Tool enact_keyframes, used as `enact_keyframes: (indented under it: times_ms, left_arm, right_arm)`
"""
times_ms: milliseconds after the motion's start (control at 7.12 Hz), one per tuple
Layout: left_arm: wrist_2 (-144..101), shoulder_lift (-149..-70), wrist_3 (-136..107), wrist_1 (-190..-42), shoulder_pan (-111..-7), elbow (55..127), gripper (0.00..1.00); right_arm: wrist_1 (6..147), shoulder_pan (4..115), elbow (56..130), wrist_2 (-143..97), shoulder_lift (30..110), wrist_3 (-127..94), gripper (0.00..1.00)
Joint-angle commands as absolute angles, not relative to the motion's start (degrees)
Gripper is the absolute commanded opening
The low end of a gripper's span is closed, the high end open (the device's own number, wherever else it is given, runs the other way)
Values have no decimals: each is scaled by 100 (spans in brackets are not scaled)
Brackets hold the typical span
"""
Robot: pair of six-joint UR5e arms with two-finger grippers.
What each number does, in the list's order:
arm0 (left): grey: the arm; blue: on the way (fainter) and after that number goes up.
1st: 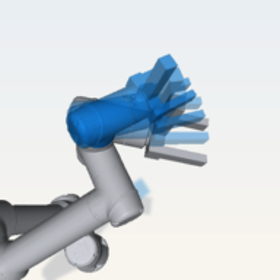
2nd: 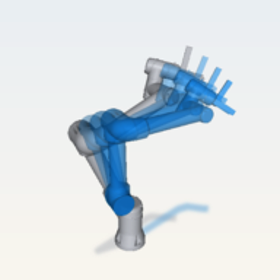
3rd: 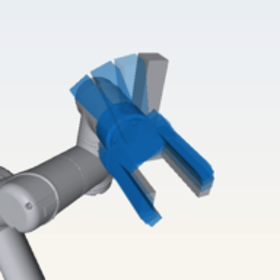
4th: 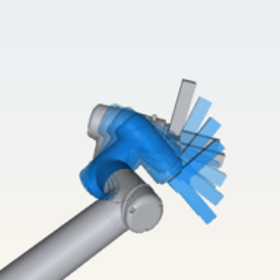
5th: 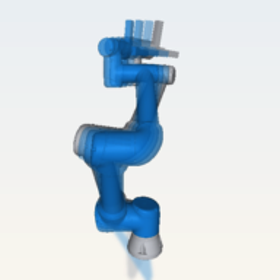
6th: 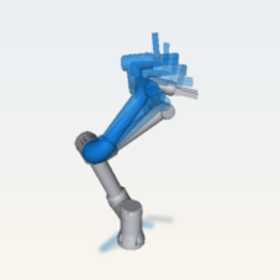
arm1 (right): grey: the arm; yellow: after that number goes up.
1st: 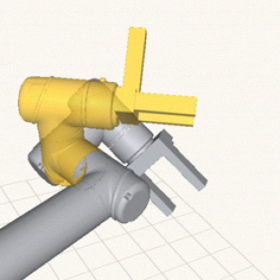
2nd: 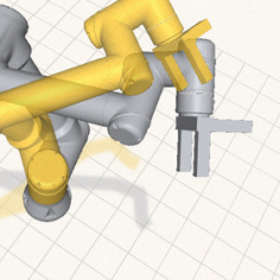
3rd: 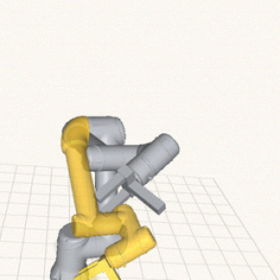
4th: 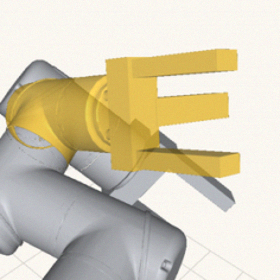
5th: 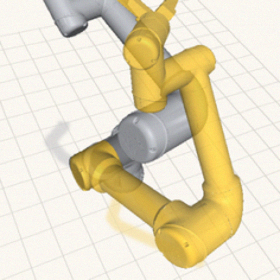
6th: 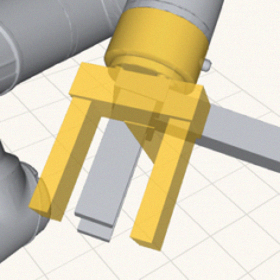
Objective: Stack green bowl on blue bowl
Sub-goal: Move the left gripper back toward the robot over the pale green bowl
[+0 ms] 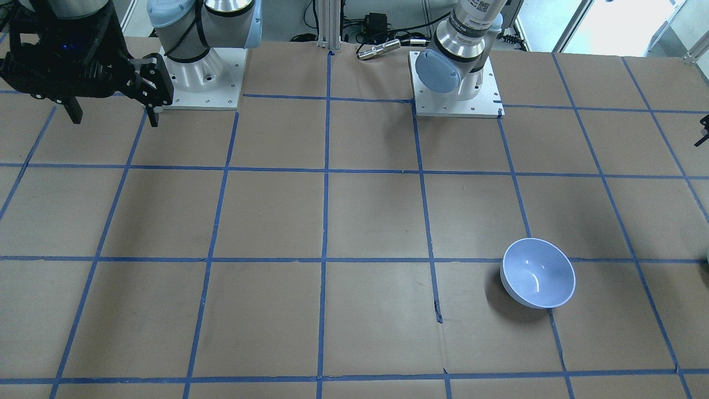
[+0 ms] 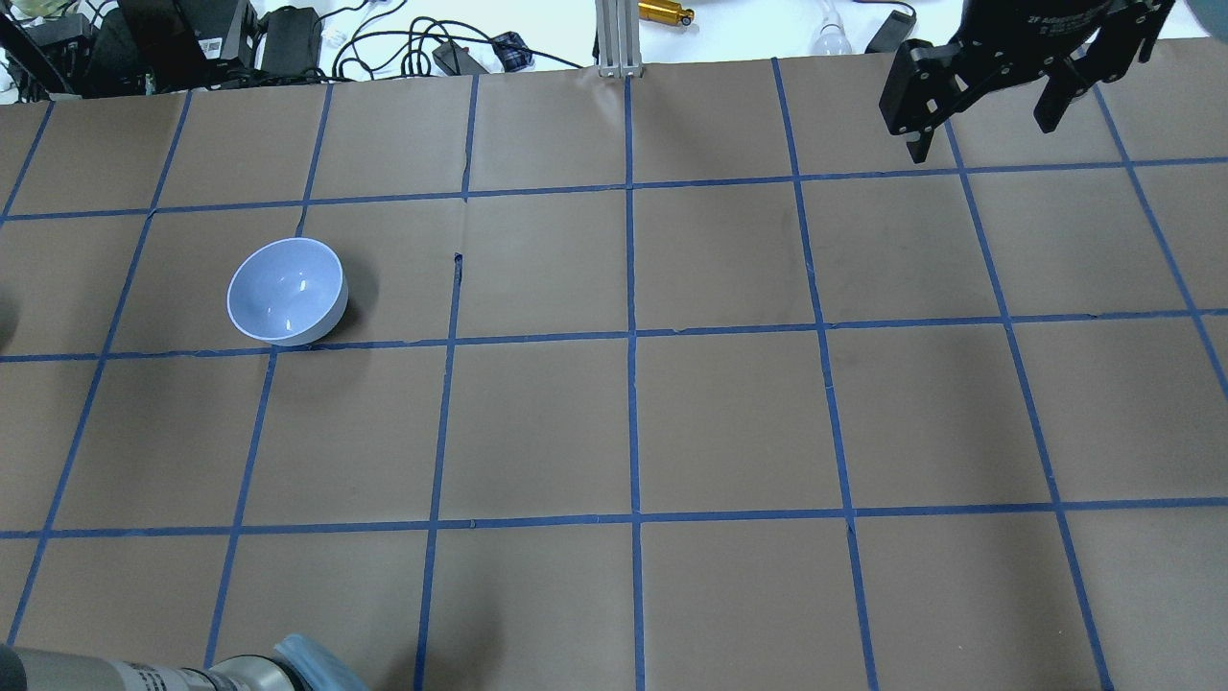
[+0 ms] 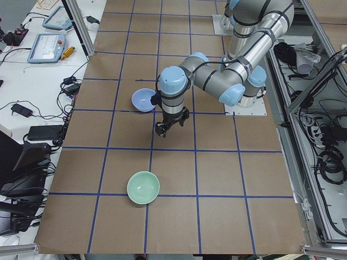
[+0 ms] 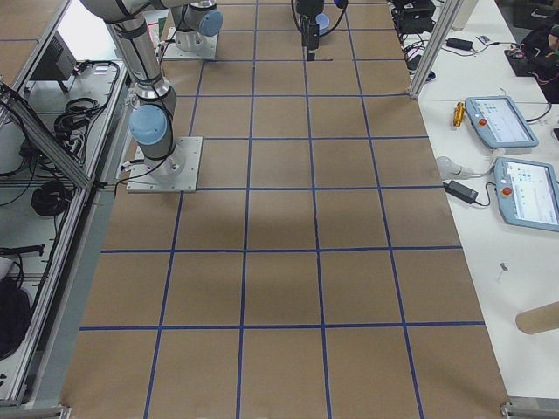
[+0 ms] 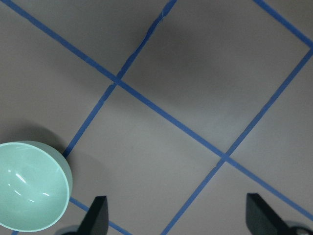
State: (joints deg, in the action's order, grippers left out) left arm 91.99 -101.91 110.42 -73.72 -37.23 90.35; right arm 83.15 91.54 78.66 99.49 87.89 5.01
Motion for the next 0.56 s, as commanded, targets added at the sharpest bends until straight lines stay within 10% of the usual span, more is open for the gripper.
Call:
enact_keyframes:
  times_ms: [0,421]
  left_arm:
    - [9036,-10738,11890,-6698,-3473,8878,100]
    - [8685,-11389,12989,-6680,-3271,8500,100]
  right_arm:
    - [8314,9158,7866,9949,8789,501,100]
    - [8314,9158,7866,9949,8789,501,100]
